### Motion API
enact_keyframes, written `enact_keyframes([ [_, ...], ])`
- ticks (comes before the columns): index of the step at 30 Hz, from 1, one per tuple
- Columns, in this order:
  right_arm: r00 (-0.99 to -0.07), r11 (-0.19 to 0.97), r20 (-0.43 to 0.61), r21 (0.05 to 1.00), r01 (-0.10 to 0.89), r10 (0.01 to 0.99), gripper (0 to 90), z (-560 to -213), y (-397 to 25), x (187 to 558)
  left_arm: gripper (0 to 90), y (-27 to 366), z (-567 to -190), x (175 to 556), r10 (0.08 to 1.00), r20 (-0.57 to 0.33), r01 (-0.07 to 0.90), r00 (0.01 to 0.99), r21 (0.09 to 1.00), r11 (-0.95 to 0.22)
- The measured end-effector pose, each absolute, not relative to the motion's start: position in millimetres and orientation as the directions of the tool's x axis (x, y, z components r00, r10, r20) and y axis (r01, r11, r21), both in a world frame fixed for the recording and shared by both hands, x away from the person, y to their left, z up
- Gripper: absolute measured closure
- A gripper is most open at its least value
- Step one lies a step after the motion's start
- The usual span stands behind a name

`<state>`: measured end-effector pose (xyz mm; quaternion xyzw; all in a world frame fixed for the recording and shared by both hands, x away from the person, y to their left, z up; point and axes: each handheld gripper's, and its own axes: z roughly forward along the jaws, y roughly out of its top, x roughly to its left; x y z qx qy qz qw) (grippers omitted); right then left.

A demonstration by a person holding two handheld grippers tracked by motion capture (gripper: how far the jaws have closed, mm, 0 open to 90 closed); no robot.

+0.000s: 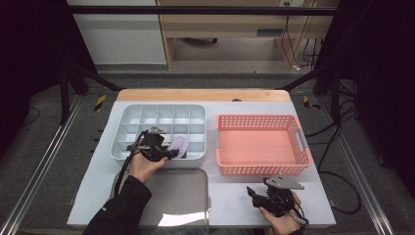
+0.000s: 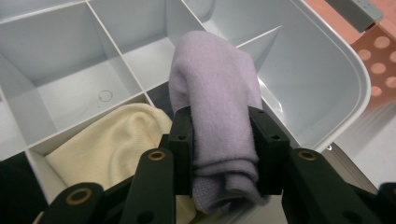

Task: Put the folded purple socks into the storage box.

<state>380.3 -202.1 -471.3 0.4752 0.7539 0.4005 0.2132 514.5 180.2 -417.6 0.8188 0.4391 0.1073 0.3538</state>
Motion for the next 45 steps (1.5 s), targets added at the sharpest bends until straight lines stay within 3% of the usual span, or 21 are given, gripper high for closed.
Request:
enact_keyframes([
  [13, -0.462, 0.231, 0.065, 0.8, 0.554, 0.884, 31.4, -472.6, -200.1, 381.9, 62.8, 173.8, -420.5, 517.0, 0.799, -0.138, 0.656, 0.586, 0.659, -0.367],
  [19, -0.466, 0.234, 0.065, 0.799, 0.555, 0.883, 31.3, -473.0, -199.9, 382.0, 52.1, 180.0, -418.7, 513.6, 0.8, -0.153, 0.636, 0.579, 0.699, -0.326],
  [25, -0.464, 0.231, 0.069, 0.797, 0.558, 0.883, 31.3, -472.4, -200.5, 381.8, 48.1, 182.3, -412.2, 510.4, 0.799, -0.17, 0.609, 0.577, 0.741, -0.283],
  [35, -0.465, 0.234, 0.066, 0.797, 0.557, 0.883, 31.6, -472.7, -200.2, 381.7, 75.8, 175.3, -416.8, 514.8, 0.818, -0.135, 0.653, 0.559, 0.679, -0.334],
  [38, -0.468, 0.239, 0.064, 0.796, 0.557, 0.881, 31.6, -473.1, -199.9, 382.0, 79.6, 170.8, -416.2, 513.0, 0.82, -0.106, 0.653, 0.563, 0.665, -0.363],
  [45, -0.472, 0.243, 0.065, 0.791, 0.562, 0.879, 31.7, -474.4, -198.4, 383.6, 79.6, 171.9, -420.5, 514.7, 0.815, -0.139, 0.67, 0.563, 0.655, -0.351],
])
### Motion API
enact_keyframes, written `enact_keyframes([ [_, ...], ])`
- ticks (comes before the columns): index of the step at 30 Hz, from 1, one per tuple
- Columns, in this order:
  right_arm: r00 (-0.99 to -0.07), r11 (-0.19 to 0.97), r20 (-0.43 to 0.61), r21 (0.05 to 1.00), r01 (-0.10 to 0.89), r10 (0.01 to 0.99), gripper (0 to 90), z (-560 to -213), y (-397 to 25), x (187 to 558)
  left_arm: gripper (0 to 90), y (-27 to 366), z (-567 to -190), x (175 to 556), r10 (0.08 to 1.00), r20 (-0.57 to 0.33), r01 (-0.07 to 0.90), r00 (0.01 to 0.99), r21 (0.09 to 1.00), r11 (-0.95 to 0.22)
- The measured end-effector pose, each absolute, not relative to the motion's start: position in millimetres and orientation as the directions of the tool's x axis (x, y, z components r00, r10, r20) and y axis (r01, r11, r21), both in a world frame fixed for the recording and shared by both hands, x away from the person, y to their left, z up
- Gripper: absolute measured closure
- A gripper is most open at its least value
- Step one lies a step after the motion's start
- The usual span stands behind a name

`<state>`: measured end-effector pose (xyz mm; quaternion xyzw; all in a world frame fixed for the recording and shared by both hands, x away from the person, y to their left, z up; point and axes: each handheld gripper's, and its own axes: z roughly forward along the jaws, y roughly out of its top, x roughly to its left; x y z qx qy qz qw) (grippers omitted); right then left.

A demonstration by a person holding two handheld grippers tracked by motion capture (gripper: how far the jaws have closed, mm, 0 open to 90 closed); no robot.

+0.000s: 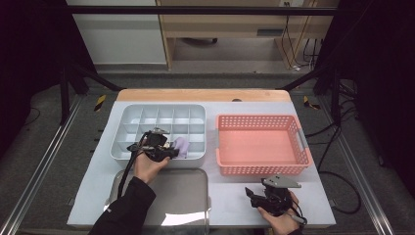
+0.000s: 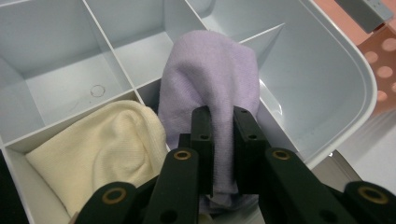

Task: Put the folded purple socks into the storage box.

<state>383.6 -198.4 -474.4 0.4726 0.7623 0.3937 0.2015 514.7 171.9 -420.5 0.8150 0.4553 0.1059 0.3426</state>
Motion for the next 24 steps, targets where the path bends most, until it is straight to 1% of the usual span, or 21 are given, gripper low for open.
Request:
enact_keyframes([
  [4, -0.476, 0.246, 0.07, 0.785, 0.568, 0.877, 31.7, -475.8, -196.8, 385.1, 77.6, 170.8, -421.2, 513.8, 0.818, -0.134, 0.672, 0.56, 0.65, -0.354],
  [6, -0.48, 0.251, 0.069, 0.783, 0.569, 0.874, 31.7, -476.0, -195.8, 385.1, 74.4, 172.4, -422.1, 512.3, 0.818, -0.156, 0.673, 0.554, 0.663, -0.33],
  [8, -0.481, 0.25, 0.07, 0.784, 0.568, 0.874, 31.5, -476.0, -195.0, 384.2, 68.3, 175.9, -421.2, 510.0, 0.807, -0.159, 0.657, 0.569, 0.678, -0.33],
  [10, -0.485, 0.253, 0.067, 0.786, 0.565, 0.872, 31.4, -475.8, -195.5, 384.1, 60.1, 178.6, -417.2, 508.1, 0.809, -0.147, 0.642, 0.569, 0.694, -0.326],
  [12, -0.48, 0.248, 0.07, 0.786, 0.566, 0.874, 31.4, -475.5, -196.1, 384.1, 57.4, 180.9, -411.3, 507.5, 0.804, -0.154, 0.624, 0.574, 0.718, -0.307],
  [14, -0.479, 0.243, 0.075, 0.787, 0.568, 0.875, 31.4, -474.9, -196.7, 383.9, 56.2, 180.1, -405.3, 508.4, 0.806, -0.13, 0.601, 0.577, 0.736, -0.312],
  [16, -0.477, 0.244, 0.071, 0.788, 0.565, 0.876, 31.4, -474.6, -197.4, 383.5, 57.2, 176.9, -401.5, 510.1, 0.804, -0.117, 0.577, 0.583, 0.756, -0.309],
  [18, -0.477, 0.243, 0.07, 0.79, 0.563, 0.876, 31.4, -474.2, -197.7, 383.0, 60.6, 172.1, -400.1, 511.5, 0.811, -0.094, 0.571, 0.577, 0.757, -0.318],
  [21, -0.476, 0.242, 0.072, 0.788, 0.565, 0.877, 31.6, -474.6, -197.7, 382.8, 71.2, 165.1, -402.9, 514.8, 0.819, -0.074, 0.575, 0.569, 0.748, -0.331],
  [22, -0.48, 0.246, 0.071, 0.788, 0.564, 0.874, 31.7, -474.4, -197.7, 382.8, 74.6, 162.8, -405.2, 516.5, 0.829, -0.053, 0.582, 0.557, 0.737, -0.344],
  [24, -0.481, 0.25, 0.066, 0.788, 0.562, 0.874, 31.8, -474.7, -197.3, 382.8, 79.4, 160.8, -409.1, 519.3, 0.831, -0.047, 0.59, 0.555, 0.727, -0.353],
])
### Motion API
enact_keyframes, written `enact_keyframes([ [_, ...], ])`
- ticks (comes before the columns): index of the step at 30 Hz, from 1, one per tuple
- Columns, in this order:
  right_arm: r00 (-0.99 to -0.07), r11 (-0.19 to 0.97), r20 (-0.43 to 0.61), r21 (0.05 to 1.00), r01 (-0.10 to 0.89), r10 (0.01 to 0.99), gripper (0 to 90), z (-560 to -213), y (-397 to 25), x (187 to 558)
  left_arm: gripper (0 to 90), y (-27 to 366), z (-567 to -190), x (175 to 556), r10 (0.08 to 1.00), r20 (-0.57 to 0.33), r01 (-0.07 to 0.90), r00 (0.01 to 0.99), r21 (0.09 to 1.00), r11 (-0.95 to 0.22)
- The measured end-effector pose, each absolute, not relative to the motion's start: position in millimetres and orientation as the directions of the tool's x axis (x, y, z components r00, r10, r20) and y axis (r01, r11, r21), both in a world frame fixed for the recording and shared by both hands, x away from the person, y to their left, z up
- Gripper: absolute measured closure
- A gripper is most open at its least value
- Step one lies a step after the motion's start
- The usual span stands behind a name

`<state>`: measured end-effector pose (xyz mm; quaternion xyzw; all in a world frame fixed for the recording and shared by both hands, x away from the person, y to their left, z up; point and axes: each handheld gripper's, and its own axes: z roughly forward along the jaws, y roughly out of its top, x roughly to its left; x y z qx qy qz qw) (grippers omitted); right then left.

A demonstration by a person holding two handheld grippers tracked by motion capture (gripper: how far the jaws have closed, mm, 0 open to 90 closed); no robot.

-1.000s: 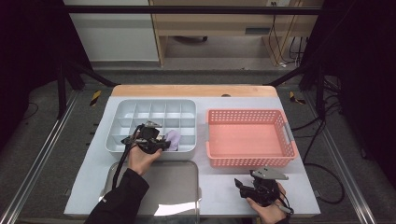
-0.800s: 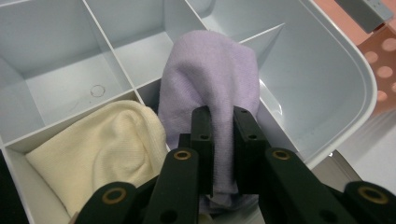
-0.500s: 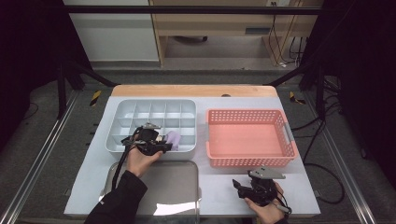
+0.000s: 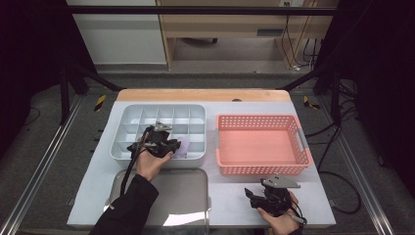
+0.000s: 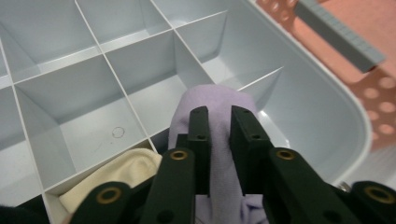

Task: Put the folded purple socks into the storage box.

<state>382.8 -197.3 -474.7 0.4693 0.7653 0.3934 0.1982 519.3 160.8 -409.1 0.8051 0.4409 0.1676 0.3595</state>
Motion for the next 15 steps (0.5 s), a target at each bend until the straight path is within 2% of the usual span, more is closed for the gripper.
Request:
enact_keyframes([
  [4, -0.482, 0.251, 0.066, 0.788, 0.563, 0.873, 32.0, -474.7, -197.2, 382.9, 83.2, 161.0, -413.5, 523.0, 0.834, -0.075, 0.617, 0.547, 0.709, -0.341],
  [11, -0.484, 0.257, 0.062, 0.785, 0.564, 0.873, 32.2, -475.4, -196.7, 383.5, 84.7, 157.6, -421.2, 525.3, 0.82, -0.046, 0.644, 0.571, 0.644, -0.413],
  [15, -0.485, 0.259, 0.061, 0.783, 0.565, 0.872, 32.3, -476.1, -196.8, 384.2, 84.8, 156.9, -421.2, 524.4, 0.812, -0.024, 0.632, 0.583, 0.642, -0.434],
])
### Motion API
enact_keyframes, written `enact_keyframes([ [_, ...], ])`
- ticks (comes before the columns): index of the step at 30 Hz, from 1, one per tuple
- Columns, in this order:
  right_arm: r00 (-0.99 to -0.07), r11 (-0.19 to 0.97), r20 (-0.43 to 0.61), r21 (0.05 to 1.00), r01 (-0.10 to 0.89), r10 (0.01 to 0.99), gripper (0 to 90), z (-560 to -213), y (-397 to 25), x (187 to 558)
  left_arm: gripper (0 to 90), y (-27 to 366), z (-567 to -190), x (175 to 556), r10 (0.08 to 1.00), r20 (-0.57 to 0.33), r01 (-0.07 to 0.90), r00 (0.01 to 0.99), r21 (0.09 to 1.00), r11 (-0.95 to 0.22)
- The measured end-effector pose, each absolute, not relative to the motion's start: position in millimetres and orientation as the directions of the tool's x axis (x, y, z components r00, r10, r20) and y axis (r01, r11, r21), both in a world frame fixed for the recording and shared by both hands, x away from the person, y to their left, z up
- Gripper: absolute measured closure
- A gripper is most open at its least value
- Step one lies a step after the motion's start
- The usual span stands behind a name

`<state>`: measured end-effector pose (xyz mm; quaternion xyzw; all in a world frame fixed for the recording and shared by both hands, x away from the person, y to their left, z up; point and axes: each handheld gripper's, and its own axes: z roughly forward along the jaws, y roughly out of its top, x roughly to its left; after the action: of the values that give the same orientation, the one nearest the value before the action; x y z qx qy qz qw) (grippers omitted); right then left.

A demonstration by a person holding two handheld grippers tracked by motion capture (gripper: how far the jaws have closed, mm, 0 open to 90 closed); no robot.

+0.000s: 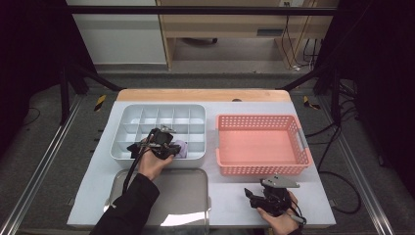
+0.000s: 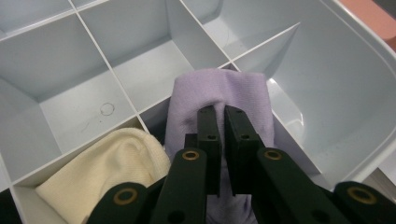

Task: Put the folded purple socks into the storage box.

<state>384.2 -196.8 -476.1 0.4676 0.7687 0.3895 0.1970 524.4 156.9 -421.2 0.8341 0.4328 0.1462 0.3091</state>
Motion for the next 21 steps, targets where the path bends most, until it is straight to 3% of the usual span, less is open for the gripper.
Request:
enact_keyframes([
  [8, -0.488, 0.262, 0.063, 0.779, 0.569, 0.87, 32.3, -476.7, -195.4, 384.4, 83.5, 163.7, -421.5, 523.1, 0.813, -0.077, 0.641, 0.577, 0.659, -0.392],
  [13, -0.489, 0.264, 0.062, 0.78, 0.568, 0.87, 32.2, -476.8, -195.4, 384.8, 71.8, 168.3, -424.9, 515.1, 0.816, -0.098, 0.627, 0.57, 0.693, -0.355],
  [21, -0.485, 0.257, 0.063, 0.785, 0.563, 0.872, 32.5, -475.8, -195.6, 384.2, 60.6, 174.2, -423.1, 500.9, 0.819, -0.119, 0.554, 0.562, 0.789, -0.265],
])
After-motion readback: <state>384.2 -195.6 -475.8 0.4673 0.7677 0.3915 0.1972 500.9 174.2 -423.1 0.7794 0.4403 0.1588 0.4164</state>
